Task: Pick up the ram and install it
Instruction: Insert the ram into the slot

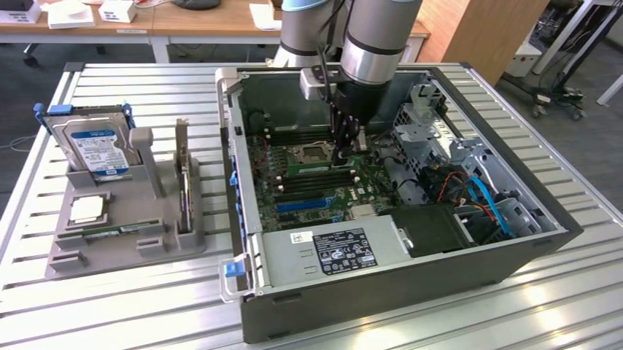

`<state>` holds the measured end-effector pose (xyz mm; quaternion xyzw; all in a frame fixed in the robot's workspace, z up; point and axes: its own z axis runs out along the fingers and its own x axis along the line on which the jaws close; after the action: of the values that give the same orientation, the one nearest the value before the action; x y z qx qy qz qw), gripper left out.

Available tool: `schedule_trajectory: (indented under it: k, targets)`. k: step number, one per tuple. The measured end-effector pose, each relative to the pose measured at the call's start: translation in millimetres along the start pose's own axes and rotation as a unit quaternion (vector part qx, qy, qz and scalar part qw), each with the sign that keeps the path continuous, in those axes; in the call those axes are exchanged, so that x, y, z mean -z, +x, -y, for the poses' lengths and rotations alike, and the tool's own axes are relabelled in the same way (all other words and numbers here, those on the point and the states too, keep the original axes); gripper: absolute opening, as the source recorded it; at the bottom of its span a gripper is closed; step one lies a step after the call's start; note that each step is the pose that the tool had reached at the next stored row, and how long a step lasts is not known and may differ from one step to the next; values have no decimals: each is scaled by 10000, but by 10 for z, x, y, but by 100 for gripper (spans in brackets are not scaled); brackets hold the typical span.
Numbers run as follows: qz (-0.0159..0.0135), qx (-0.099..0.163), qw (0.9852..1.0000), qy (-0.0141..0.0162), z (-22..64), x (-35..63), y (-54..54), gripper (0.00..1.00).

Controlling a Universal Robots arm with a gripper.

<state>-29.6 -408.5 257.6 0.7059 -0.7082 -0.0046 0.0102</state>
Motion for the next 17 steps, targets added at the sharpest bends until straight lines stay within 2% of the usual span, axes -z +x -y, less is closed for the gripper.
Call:
schedule_trajectory:
  k: [17]
  targets:
    - [1,1,10000,1,3,-53,13,11]
